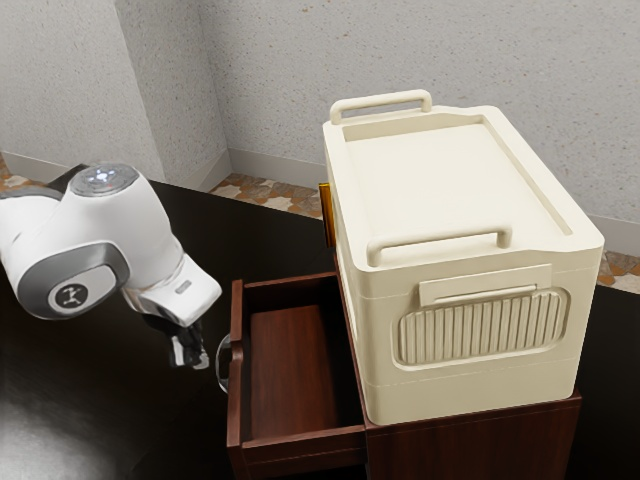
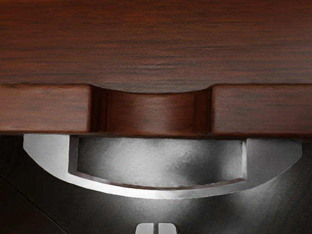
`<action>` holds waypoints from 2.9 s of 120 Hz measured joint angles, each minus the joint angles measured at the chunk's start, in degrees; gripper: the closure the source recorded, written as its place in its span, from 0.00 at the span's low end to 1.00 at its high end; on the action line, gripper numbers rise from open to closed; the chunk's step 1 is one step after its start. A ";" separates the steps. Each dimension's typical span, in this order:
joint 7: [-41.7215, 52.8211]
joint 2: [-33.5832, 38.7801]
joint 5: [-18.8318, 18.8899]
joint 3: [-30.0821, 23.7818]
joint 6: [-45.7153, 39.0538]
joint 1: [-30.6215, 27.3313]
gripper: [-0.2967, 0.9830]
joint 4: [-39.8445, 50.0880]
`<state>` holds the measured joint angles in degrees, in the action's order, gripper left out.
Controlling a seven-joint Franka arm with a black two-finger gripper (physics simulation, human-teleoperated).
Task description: Push the drawer handle with one arm to close the drawer
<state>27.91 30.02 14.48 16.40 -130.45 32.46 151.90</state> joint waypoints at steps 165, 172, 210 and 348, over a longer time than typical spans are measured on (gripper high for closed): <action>1.84 -17.81 4.21 1.56 -21.77 7.87 0.85 -7.86; 1.86 -19.03 4.39 1.57 -22.99 8.21 0.85 -8.56; 2.00 -25.19 6.36 1.53 -30.30 8.33 0.85 -12.67; -3.34 -20.25 -5.76 1.62 25.43 -11.19 0.85 -48.98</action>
<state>24.57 9.77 8.72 18.01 -105.02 21.27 102.92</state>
